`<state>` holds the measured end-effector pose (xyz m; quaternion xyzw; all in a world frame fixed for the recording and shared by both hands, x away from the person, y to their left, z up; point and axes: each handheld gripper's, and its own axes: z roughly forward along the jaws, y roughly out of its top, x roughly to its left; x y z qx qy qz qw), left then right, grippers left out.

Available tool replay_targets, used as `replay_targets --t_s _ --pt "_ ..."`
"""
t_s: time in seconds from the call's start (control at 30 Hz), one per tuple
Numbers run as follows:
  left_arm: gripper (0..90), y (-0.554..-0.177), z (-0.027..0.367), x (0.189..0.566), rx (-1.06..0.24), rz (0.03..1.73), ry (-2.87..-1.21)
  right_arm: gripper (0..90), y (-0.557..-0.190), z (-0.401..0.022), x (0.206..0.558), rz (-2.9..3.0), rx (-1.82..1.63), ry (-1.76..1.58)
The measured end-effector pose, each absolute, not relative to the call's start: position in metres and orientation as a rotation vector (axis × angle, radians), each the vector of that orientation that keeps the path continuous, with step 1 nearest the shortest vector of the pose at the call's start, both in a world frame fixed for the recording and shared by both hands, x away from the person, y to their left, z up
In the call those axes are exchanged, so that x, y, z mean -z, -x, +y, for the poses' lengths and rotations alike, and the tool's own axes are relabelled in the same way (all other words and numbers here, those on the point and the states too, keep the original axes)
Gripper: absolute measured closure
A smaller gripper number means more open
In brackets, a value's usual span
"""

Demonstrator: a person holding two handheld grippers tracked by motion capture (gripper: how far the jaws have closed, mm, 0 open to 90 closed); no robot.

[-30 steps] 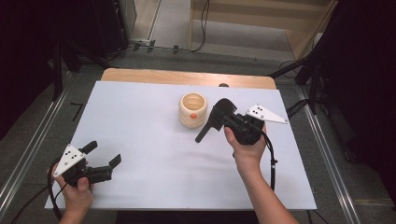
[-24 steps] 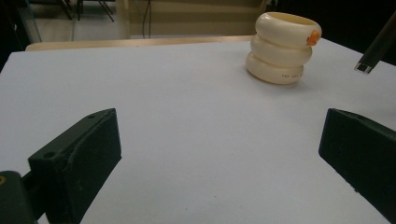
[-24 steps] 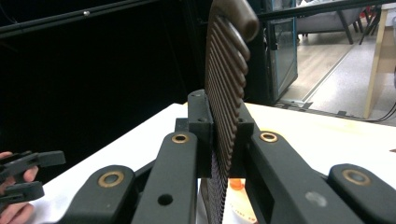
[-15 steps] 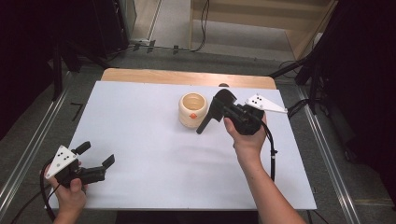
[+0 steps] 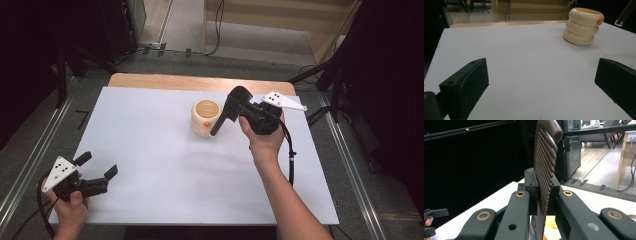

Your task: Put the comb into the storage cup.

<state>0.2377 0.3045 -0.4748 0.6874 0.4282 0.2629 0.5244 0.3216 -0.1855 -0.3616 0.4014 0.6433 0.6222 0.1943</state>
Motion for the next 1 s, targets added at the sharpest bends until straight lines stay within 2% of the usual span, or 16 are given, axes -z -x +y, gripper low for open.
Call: replay_targets --t_s 1.0 --pt "0.0 -0.235 0.300 0.479 -0.626 1.010 -1.660 82.8 -0.361 -0.176 0.346 1.774 -1.705 -1.136"
